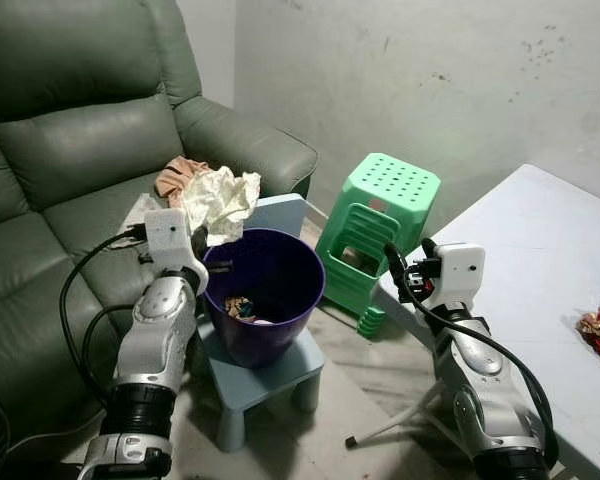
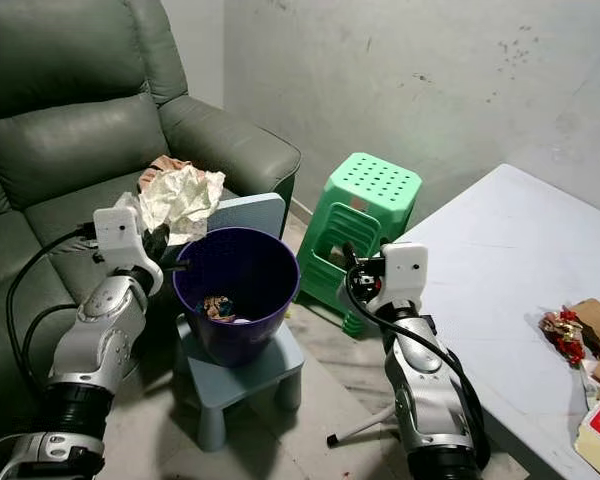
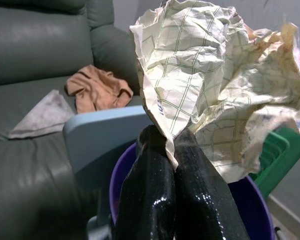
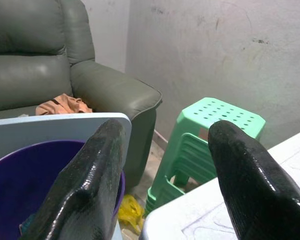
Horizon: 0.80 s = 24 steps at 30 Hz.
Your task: Picking trash to rubbish bin
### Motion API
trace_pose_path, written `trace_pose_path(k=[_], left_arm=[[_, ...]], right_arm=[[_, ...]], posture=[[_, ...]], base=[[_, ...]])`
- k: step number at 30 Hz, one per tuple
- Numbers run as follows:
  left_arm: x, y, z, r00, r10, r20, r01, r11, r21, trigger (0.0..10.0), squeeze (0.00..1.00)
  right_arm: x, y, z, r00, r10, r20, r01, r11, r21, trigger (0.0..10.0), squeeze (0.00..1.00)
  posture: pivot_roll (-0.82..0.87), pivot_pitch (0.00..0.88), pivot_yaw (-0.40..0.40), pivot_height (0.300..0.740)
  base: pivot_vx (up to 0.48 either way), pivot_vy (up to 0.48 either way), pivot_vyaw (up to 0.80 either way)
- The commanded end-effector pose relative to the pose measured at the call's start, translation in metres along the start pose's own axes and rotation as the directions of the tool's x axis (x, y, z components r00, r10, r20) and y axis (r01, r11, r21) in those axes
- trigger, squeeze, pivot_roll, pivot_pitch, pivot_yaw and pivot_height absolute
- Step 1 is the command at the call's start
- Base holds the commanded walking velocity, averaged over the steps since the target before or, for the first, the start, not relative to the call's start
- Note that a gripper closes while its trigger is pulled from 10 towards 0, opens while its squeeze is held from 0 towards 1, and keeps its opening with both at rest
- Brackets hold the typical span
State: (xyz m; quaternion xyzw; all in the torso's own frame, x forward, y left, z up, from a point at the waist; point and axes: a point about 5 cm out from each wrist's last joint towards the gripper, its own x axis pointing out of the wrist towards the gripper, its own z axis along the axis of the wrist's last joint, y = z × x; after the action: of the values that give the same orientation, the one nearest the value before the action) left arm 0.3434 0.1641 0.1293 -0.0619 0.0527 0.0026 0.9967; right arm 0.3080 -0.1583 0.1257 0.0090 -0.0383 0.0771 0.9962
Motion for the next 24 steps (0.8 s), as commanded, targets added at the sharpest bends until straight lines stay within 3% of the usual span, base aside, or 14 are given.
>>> trace_pose_path(k=[1,20,24], left_arm=[[-0.001,-0.002,0.0,1.0,-0.015,-0.001,0.015,1.0,-0.005,10.0,0.0],[0.002,0.004,-0.008,0.998,-0.062,-0.033,0.063,0.998,0.021,10.0,0.0],[0.007,0.006,-0.004,0.996,-0.082,-0.026,0.083,0.996,0.036,10.0,0.0]], right_arm=[[0.001,-0.007,0.009,1.0,-0.01,0.026,0.01,1.0,-0.01,10.0,0.0],[-0.025,0.006,0.03,0.993,0.102,0.052,-0.101,0.995,-0.008,10.0,0.0],[-0.037,0.016,0.032,0.979,0.204,0.019,-0.204,0.979,-0.009,10.0,0.0]], posture=[[0.05,0.0,-0.157,0.74],[0.0,0.0,-0.186,0.74],[-0.01,0.01,-0.198,0.74]], base=[[0.0,0.0,0.0],[0.0,0.0,0.0],[0.0,0.0,0.0]])
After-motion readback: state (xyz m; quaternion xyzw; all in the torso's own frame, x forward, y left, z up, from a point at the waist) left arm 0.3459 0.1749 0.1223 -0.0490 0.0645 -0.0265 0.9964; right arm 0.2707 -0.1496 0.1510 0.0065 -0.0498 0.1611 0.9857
